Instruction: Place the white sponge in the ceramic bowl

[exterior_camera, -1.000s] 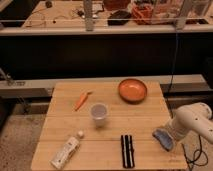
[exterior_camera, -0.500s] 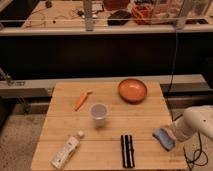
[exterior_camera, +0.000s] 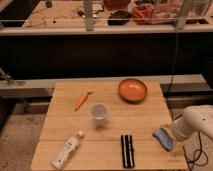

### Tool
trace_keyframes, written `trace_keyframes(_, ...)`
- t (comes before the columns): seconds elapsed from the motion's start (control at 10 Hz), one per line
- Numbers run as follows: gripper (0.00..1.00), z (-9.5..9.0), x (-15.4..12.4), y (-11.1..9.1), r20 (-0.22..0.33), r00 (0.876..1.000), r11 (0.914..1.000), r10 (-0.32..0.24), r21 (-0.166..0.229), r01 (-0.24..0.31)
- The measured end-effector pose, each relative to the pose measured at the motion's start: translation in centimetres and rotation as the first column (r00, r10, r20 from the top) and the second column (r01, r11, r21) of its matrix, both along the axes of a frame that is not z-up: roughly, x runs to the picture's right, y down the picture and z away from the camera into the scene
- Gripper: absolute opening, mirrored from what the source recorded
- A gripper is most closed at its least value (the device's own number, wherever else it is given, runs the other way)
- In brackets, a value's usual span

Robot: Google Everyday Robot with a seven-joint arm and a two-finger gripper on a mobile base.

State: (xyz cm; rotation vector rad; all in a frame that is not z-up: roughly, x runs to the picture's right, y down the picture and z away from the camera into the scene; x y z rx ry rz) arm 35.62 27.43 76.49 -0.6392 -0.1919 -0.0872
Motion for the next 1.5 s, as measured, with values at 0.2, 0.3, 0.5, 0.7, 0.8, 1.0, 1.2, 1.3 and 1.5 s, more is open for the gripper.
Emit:
trace_keyframes(0.2,0.80,0.3,0.0,0.4,-0.020,0.998,0.9978,0.066,-0.009,-0.066)
trace_keyframes(0.3,0.80,0.3,0.0,0.7,-0.022,0.996,0.9961,0.088,-0.010,-0.088)
trace_keyframes(0.5,0.80,0.6,-0.1,1.1,-0.029,0.992,0.9928,0.119,-0.006,-0.119)
trace_keyframes(0.7,0.80,0.8,0.2,1.5,-0.062,0.984,0.9860,0.167,-0.001,-0.167)
trace_keyframes(0.8,0.80,0.8,0.5,1.6,-0.090,0.976,0.9794,0.201,-0.004,-0.202)
trace_keyframes(1.0,0.80,0.8,1.1,1.9,-0.139,0.955,0.9644,0.262,-0.002,-0.265)
trace_keyframes(1.2,0.80,1.3,1.3,1.9,-0.174,0.935,0.9492,0.309,-0.003,-0.315)
trace_keyframes(1.3,0.80,1.6,1.3,1.7,-0.173,0.935,0.9488,0.311,-0.003,-0.316)
trace_keyframes(1.5,0.80,1.7,1.4,1.6,-0.166,0.934,0.9474,0.316,0.006,-0.320)
